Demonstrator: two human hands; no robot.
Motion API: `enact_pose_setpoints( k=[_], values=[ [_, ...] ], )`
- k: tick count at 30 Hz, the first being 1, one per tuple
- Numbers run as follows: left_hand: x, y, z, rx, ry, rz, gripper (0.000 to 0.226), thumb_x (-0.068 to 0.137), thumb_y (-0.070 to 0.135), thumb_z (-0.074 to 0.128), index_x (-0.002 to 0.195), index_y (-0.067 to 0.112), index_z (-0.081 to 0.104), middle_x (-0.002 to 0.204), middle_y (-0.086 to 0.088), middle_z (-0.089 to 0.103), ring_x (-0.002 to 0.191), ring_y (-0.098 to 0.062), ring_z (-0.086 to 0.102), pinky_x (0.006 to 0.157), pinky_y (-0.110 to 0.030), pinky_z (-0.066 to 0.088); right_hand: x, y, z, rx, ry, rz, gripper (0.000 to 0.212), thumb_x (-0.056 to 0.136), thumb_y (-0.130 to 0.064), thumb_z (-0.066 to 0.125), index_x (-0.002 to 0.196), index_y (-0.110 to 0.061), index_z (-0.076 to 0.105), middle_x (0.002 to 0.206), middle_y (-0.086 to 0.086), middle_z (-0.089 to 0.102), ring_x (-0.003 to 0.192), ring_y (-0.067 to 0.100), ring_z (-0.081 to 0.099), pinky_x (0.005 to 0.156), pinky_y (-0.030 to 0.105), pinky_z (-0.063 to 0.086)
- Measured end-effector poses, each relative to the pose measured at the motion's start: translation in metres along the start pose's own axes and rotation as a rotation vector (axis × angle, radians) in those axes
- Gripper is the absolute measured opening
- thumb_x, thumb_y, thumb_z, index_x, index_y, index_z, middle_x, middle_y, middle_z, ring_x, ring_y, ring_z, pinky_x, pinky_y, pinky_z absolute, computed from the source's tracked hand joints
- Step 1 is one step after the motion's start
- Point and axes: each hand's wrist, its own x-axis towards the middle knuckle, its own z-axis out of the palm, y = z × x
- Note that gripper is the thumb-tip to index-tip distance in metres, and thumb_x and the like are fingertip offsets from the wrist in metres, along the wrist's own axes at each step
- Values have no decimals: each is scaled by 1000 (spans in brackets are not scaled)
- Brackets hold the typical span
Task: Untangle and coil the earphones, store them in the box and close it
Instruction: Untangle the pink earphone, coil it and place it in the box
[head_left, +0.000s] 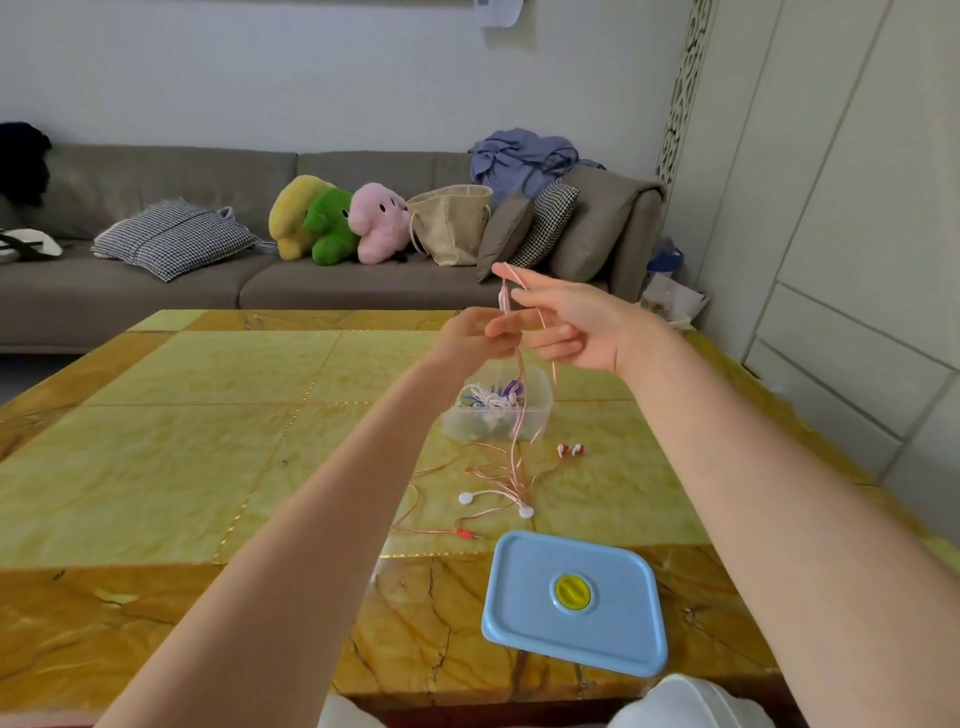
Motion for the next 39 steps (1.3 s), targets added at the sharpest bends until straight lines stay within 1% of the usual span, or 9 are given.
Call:
enact_pose_setpoints(
  k=[3,8,12,18,23,27,31,35,39],
  values=[
    [-1,-5,4,-67,41,-92,26,89,11,60,111,12,45,97,-8,63,71,-13,61,75,-25,49,-3,3,-5,10,-5,16,36,102,-15,31,132,-31,41,70,11,68,28,-1,23,27,10,15],
    [-5,-8,2,-90,158,-112,9,95,13,51,89,13,58,67,1,47,46,-6,41,46,-15,44,-4,7,-16,8,74,-2,37,101,-13,31,134,-23,44,66,9,65,28,0,24,26,11,17],
    [-6,-6,-6,-30,156,-40,24,96,18,45,103,13,68,60,4,31,48,-9,22,36,-14,20,-5,12,-23,-1,163,17,31,101,-16,33,127,-22,49,59,6,64,28,1,22,26,12,15],
    [-9,0,-10,-33,140,-76,25,97,24,43,108,19,66,61,3,38,41,-5,26,36,-13,20,-4,17,-25,-31,285,-9,21,99,-19,41,102,-17,62,65,5,57,32,3,31,31,13,22],
    [-10,3,-9,-225,23,-114,29,100,31,39,120,21,57,91,-4,66,76,-13,62,68,-19,51,-7,14,-20,-90,256,9,25,99,-25,45,92,-12,65,68,7,64,43,10,55,40,18,47],
    [-11,8,-13,-537,-83,-57,35,101,27,33,106,12,64,102,-4,67,95,-16,62,95,-27,46,-2,20,-20,-124,317,49,24,99,-21,46,96,0,57,78,15,62,61,26,63,57,30,57],
    [-15,18,-16,-546,-156,-120,57,97,39,39,55,13,68,73,-3,69,62,-13,63,65,-23,52,0,26,-14,-539,226,-7,44,87,-3,60,122,-28,49,104,0,53,82,17,55,70,28,50],
    [-19,25,-14,-221,-205,-80,35,96,33,47,66,16,48,63,5,52,39,-5,35,37,-14,26,6,22,-3,-592,350,-159,10,91,-11,55,84,-15,61,83,2,61,52,12,45,43,16,34],
    [-20,27,-21,-171,-223,-26,30,94,26,51,67,17,42,64,5,48,38,-2,25,35,-13,13,6,12,-11,-478,411,-111,18,91,-2,54,105,-14,55,76,7,61,40,10,48,37,16,37]
  ],
)
